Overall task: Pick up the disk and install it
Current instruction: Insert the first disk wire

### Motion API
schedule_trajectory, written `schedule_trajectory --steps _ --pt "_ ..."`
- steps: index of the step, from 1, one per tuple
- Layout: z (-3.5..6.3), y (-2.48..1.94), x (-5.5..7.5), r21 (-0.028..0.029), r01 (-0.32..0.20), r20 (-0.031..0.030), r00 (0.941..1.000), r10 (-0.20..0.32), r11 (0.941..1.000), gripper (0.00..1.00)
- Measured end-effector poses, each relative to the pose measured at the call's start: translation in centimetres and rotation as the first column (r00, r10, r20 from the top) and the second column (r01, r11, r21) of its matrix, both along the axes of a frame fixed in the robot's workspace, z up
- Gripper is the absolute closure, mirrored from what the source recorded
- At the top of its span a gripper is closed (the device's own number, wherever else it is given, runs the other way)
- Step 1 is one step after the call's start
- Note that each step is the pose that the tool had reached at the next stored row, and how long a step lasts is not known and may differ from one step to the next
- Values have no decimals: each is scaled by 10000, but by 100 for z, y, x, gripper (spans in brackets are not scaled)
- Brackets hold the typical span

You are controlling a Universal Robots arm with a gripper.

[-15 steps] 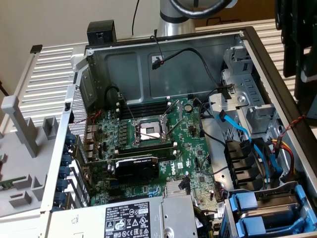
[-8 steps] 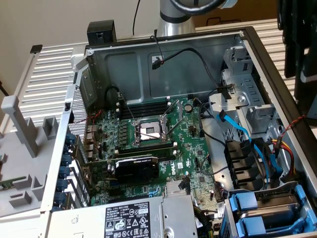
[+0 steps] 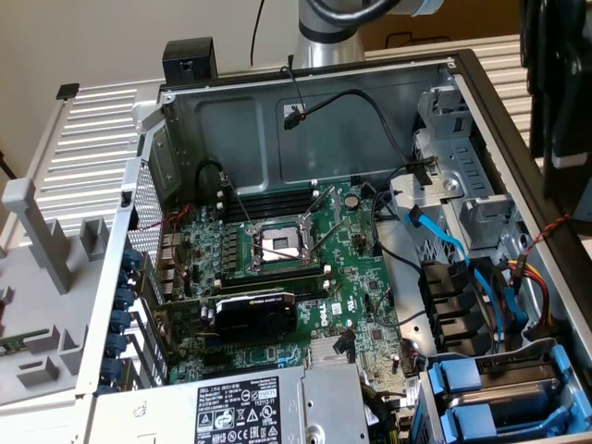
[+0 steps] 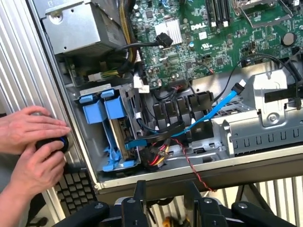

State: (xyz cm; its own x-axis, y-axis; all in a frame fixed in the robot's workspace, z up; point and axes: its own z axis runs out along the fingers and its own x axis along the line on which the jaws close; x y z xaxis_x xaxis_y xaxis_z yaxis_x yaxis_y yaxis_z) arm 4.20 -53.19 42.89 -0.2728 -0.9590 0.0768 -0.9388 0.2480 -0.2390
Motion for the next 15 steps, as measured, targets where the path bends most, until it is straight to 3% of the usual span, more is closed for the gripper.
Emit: schedule_trajectory --steps 4,8,15 --pt "-73 0 0 0 566 -1 9984 -566 9984 55" --pt "-144 0 0 -1 1219 -1 9925 -1219 9925 55" --pt "-195 0 0 9 2315 -3 9728 -2315 9728 55"
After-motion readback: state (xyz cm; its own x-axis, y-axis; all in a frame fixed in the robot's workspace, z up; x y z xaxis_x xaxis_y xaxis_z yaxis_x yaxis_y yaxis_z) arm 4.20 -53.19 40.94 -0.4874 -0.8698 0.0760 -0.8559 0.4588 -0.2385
